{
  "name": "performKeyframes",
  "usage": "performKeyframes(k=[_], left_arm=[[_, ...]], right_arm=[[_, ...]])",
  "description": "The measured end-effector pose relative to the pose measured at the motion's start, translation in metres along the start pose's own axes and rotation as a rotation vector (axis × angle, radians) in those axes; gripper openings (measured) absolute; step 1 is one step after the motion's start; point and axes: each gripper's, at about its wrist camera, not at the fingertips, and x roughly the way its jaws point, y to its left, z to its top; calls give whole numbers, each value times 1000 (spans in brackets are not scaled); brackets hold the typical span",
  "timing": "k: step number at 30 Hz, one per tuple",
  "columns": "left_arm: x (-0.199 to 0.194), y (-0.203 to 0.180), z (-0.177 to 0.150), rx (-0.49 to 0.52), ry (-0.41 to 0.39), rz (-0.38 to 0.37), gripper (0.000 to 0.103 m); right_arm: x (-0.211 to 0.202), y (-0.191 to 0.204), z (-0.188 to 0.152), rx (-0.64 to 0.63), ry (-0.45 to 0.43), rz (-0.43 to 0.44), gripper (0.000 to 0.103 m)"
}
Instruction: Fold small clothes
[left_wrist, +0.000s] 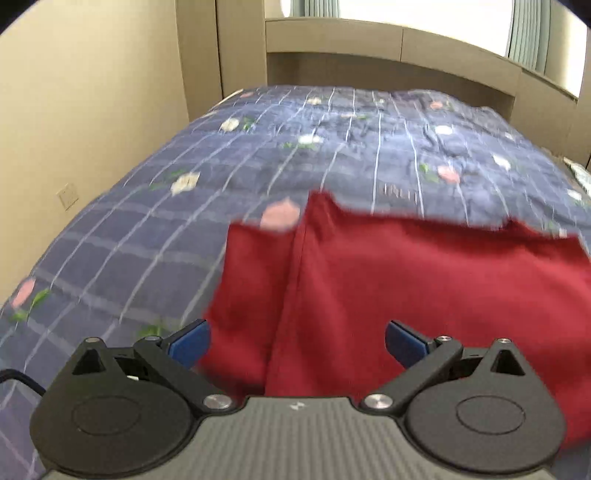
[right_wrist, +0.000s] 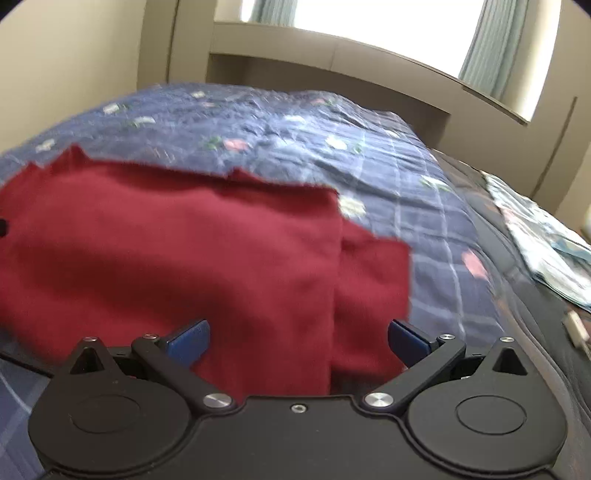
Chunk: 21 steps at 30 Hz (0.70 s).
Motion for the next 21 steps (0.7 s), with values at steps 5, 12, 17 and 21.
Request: performKeyframes(k=[5, 12, 17, 21], left_arm=[[-1, 4, -37, 34, 53, 67, 102], [-9, 34, -50, -80, 109, 13, 103], [-16, 57, -47, -189, 150, 4, 103], [-22, 71, -50, -223, 120, 6, 103]], right_arm=[[-8, -16, -29, 28, 29, -84, 102], [-22, -38, -48, 156, 49, -106, 102], [-35, -35, -47, 175, 47, -122, 102], [-32, -35, -56, 162, 89, -114, 102]])
